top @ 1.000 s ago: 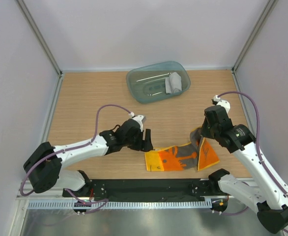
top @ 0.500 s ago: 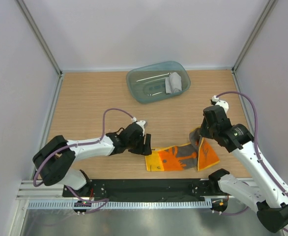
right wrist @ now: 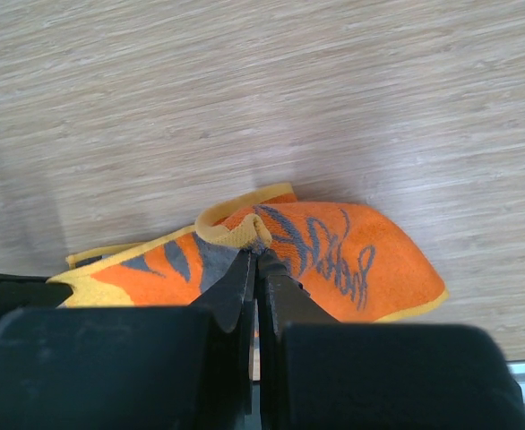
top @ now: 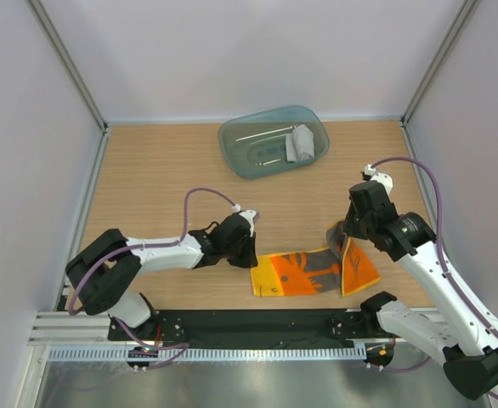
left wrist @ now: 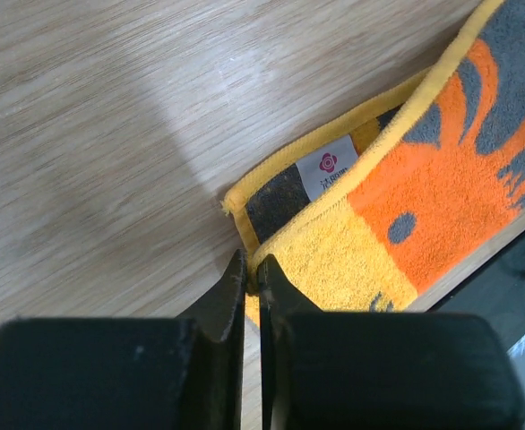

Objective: Roll the towels
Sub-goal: Flatten the towel

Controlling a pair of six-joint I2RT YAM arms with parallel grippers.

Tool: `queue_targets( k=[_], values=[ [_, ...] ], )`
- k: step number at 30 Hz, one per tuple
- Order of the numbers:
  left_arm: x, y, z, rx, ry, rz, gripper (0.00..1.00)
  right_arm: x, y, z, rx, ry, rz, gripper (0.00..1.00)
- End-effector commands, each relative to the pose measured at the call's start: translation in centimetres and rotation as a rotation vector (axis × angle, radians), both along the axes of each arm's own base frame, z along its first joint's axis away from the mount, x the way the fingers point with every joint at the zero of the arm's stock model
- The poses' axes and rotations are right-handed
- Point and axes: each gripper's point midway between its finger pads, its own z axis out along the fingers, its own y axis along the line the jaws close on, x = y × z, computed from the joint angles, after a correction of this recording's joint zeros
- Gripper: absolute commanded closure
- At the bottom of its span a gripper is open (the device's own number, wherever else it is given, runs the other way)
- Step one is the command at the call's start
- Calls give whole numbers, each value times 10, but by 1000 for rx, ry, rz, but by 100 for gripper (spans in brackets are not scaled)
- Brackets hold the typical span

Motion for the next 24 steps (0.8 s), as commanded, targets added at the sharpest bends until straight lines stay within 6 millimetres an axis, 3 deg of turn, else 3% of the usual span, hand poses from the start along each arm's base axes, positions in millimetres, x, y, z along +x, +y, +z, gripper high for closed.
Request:
queue_targets(
  k=[1,6,11,13,14,16,17,19,21,24],
  values=[
    [7,-7,21,-52,-58,6,98,7,2,9,16,-40,-6,99],
    [11,4,55,-49,-118,38,100,6,8,24,51,-71,28,99],
    [2,38,120,-79,-224,74,100,-9,25,68,188,-222,156,99],
    [-6,57,132,-53,-249,82,100,-19,28,83,231,-279,192,99],
    [-11,66,154,-98,-291,90,100,-30,30,95,272,-330,228,99],
    [-24,84,165,-92,-303,97,100,-43,29,107,313,-389,259,99],
    [-32,90,187,-153,-338,94,100,-58,28,121,351,-455,291,99],
    [-45,109,197,-164,-333,115,100,-73,22,133,372,-523,300,99],
    [-58,126,222,-244,-368,124,100,-100,17,150,425,-618,349,99],
    [-79,147,244,-322,-392,110,100,-123,2,167,463,-724,327,99]
  ],
)
